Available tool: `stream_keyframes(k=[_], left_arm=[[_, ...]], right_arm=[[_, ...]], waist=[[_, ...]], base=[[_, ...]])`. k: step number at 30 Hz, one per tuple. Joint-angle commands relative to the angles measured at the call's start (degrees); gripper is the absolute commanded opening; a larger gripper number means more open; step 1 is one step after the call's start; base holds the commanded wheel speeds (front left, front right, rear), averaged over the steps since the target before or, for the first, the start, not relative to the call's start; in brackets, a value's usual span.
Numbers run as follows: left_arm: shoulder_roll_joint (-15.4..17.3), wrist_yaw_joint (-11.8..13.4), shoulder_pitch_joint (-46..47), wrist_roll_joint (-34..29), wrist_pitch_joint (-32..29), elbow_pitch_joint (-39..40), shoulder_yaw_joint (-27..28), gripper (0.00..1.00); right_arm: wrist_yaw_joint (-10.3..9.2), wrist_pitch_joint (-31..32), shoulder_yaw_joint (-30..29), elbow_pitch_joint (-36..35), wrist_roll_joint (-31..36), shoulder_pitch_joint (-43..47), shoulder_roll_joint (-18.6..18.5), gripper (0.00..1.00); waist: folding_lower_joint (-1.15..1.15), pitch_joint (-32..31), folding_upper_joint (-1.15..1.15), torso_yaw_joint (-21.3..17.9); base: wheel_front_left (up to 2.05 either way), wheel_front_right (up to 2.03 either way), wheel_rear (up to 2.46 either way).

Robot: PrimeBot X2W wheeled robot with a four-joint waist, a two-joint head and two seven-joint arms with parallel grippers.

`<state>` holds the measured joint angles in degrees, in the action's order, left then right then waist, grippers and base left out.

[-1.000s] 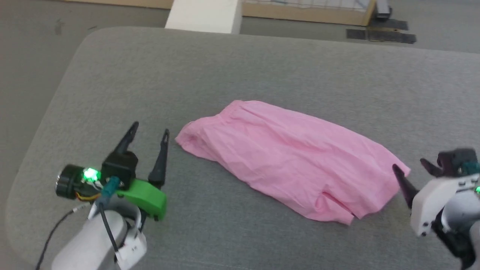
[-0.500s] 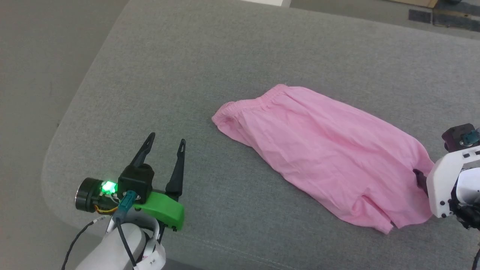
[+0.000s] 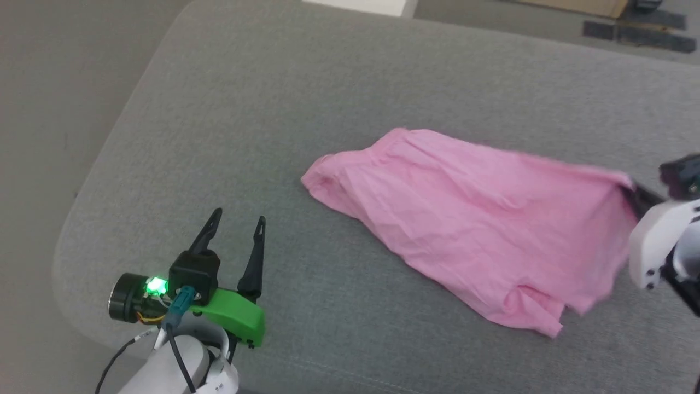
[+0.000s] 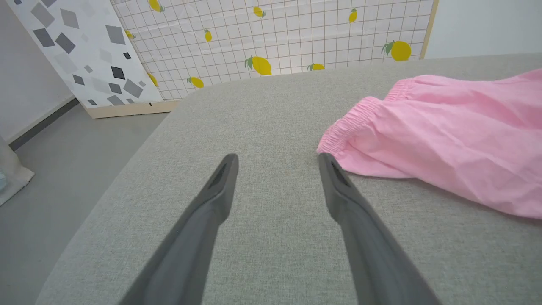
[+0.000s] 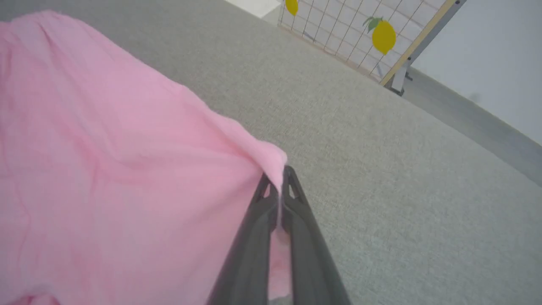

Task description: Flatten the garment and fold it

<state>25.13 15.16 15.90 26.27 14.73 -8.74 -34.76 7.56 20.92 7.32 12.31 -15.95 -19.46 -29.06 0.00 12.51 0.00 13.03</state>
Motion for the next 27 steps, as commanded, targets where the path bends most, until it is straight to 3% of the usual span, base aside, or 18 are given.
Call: stream_keyframes(k=[1,6,12,14,20,26,27], left_arm=[[-0.4,-0.2,-0.8,0.1,0.3,-0.2,0.1,1.00],[-0.9,-0.5,-0.7,0.2,0.3,-0.3,-0.4,1.00],[-2.2,-0.9,1.4,0.0,0.2,0.5,-0.9,1.00],[-3.1,-1.0,2.6,-0.2,0.3,0.7,-0.9,1.00],[-5.2,-1.8,4.7,-1.1,0.3,0.8,-0.5,1.00],[-7.4,-2.6,5.4,-2.3,0.3,0.6,0.7,1.00],[-7.6,-2.8,5.4,-2.6,0.3,0.5,0.9,1.00]], right_arm=[[-0.08,-1.1,-1.1,-2.0,0.6,-1.3,-0.5,0.00],[-0.08,-1.1,-5.2,-8.0,1.0,-3.2,-3.1,0.00],[-0.08,0.8,-5.7,-7.5,1.6,-10.4,-9.4,0.00],[-0.08,0.8,-3.1,-4.9,1.8,-16.3,-12.8,0.00],[-0.08,-1.1,2.8,4.5,4.5,-28.2,-17.3,0.00],[-0.08,-2.3,6.3,15.4,7.4,-33.6,-16.1,0.00],[-0.08,-2.7,7.0,16.9,7.5,-33.7,-15.6,0.12]], waist=[[0.00,-2.7,0.00,-2.4],[0.00,-3.3,0.00,-2.5],[0.00,0.9,0.00,0.1],[0.00,3.9,0.00,2.1],[0.00,8.7,0.00,5.7],[0.00,11.0,0.00,7.6],[0.00,11.2,0.00,7.7]], base=[[0.00,0.00,0.00],[0.00,0.00,0.00],[0.00,0.00,0.00],[0.00,0.00,0.00],[0.00,0.00,0.00],[0.00,0.00,0.00],[0.00,0.00,0.00]])
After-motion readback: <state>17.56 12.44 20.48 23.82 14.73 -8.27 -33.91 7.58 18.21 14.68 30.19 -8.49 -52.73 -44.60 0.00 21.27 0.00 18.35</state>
